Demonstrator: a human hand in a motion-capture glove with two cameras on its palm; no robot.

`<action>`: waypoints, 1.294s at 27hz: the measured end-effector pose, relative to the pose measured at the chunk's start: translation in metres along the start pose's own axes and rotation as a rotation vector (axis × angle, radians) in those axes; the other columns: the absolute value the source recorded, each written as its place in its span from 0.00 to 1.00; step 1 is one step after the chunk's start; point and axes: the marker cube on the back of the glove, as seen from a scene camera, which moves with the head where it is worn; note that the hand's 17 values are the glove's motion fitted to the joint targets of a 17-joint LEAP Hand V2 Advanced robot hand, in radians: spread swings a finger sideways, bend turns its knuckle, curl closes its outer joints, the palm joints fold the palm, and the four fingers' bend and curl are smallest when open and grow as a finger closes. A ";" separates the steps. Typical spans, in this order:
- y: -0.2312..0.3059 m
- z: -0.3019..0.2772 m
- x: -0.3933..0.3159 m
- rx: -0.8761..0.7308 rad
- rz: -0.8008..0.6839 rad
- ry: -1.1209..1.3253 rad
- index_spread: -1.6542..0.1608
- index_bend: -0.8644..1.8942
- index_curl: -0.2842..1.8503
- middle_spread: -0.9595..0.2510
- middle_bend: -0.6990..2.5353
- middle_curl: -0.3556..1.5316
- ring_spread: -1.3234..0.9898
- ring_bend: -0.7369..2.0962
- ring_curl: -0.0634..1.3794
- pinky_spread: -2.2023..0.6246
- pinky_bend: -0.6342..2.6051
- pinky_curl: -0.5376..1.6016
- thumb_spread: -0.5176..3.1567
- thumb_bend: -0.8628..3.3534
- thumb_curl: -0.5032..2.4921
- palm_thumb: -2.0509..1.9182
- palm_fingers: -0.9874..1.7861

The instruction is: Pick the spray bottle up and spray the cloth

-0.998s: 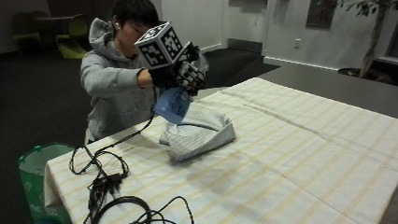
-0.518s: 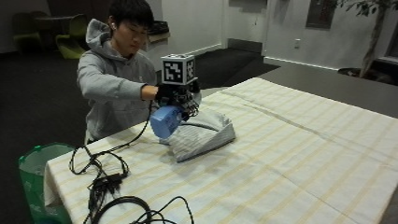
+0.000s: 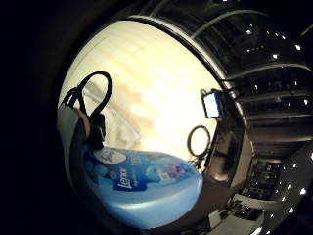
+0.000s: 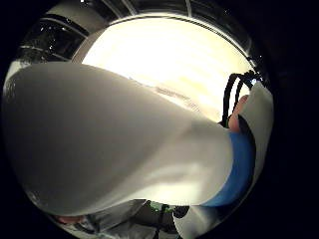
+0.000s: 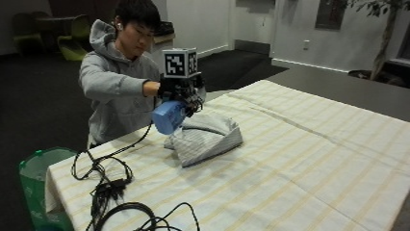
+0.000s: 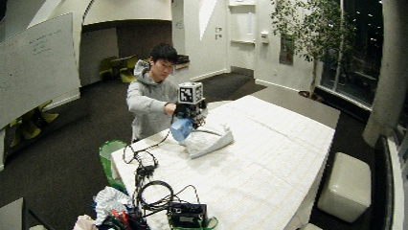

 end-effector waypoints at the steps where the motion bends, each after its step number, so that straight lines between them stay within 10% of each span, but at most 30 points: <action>1: 0.000 -0.008 0.000 0.012 0.001 0.001 0.81 0.49 0.39 0.77 0.41 0.44 0.50 0.43 0.36 0.68 0.30 0.44 0.10 0.20 0.39 0.78 0.85; 16: 0.009 0.040 -0.024 -0.035 -0.006 -0.057 0.81 0.49 0.39 0.77 0.41 0.44 0.50 0.43 0.36 0.68 0.30 0.44 0.10 0.20 0.39 0.77 0.85; 35: -0.060 -0.022 -0.215 0.544 0.186 -1.346 0.82 0.49 0.39 0.76 0.41 0.44 0.50 0.43 0.36 0.68 0.30 0.45 0.11 0.20 0.39 0.78 0.84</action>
